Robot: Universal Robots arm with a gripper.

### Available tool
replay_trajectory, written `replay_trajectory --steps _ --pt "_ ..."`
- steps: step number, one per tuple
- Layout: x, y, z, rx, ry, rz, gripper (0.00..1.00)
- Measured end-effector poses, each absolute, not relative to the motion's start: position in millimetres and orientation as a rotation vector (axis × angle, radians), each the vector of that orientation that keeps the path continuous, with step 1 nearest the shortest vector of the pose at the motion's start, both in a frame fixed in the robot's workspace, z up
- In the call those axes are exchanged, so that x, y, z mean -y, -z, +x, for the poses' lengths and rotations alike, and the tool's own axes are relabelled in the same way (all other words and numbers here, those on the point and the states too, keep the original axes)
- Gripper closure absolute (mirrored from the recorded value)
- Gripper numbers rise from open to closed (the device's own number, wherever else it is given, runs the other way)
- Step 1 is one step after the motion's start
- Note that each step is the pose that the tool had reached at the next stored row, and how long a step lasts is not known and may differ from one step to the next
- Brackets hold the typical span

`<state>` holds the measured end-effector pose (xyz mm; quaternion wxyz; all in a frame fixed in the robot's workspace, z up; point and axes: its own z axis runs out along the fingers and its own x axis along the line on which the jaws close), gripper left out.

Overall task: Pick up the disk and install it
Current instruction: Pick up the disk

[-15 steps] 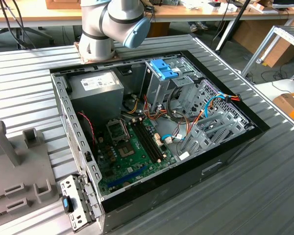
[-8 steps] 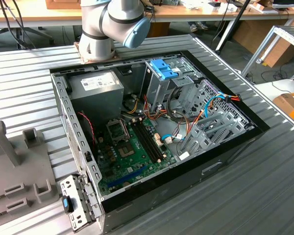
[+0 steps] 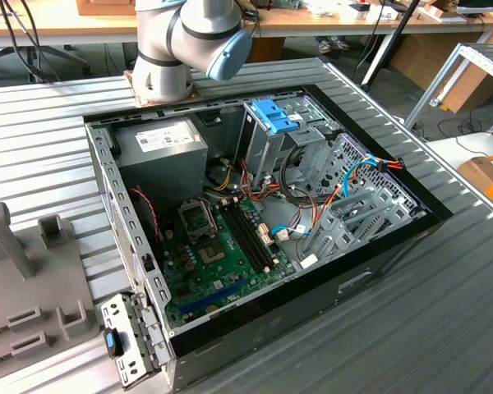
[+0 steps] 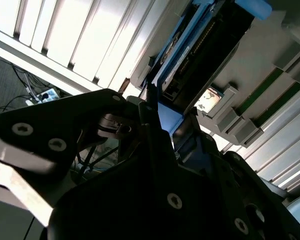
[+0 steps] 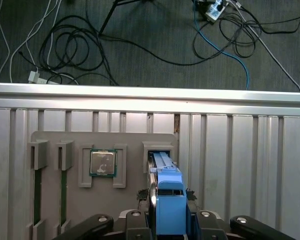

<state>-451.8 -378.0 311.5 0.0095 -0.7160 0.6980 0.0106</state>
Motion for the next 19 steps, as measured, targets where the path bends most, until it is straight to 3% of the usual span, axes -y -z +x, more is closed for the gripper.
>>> replay_trajectory --steps 19 --pt "377.8 -311.5 -451.8 -2.171 -0.033 -2.244 0.64"
